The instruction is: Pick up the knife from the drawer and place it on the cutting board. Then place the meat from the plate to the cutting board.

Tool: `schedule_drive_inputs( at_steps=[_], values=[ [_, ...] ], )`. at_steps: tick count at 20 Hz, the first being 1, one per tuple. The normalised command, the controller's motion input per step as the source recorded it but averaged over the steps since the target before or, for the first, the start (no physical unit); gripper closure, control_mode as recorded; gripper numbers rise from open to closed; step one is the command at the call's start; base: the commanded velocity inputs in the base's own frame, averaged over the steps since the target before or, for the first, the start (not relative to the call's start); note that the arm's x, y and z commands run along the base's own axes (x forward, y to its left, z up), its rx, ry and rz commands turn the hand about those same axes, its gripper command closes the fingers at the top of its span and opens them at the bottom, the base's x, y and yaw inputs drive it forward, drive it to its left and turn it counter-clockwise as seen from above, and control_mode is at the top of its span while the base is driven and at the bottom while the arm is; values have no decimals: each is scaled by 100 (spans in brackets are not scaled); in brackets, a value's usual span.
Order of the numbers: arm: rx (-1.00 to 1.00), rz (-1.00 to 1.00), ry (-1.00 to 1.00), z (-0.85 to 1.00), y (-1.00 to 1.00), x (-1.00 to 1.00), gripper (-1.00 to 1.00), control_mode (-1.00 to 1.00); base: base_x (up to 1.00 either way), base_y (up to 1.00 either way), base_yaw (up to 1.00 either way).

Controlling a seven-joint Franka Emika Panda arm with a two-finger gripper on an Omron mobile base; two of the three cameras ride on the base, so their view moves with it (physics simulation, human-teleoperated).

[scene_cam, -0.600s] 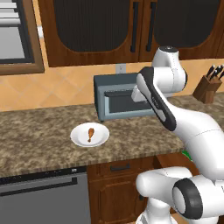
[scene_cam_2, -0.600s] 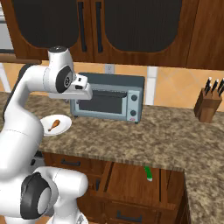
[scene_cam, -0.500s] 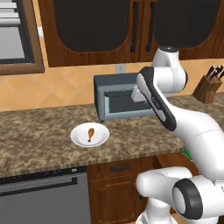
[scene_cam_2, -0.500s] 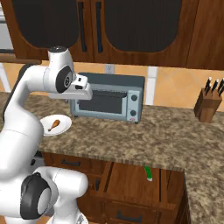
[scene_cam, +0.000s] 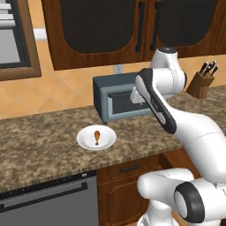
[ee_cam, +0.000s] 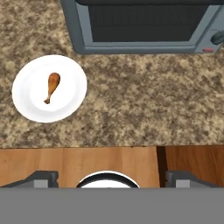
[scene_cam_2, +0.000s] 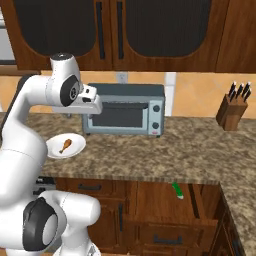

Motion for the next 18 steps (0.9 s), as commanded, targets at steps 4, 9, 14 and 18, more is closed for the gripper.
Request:
schedule_drive_inputs(
  at_steps=[4,9,14,18],
  values=[
    [0,0,0,0,0,0,-100,100,6,41,-27],
    [0,0,0,0,0,0,-100,100,7,47,-25],
    [0,-5,4,-9,-7,4,-100,-100,1,7,-7],
    [17,-5,18,-48,-93,-1,-100,-100,0,0,0]
  ],
)
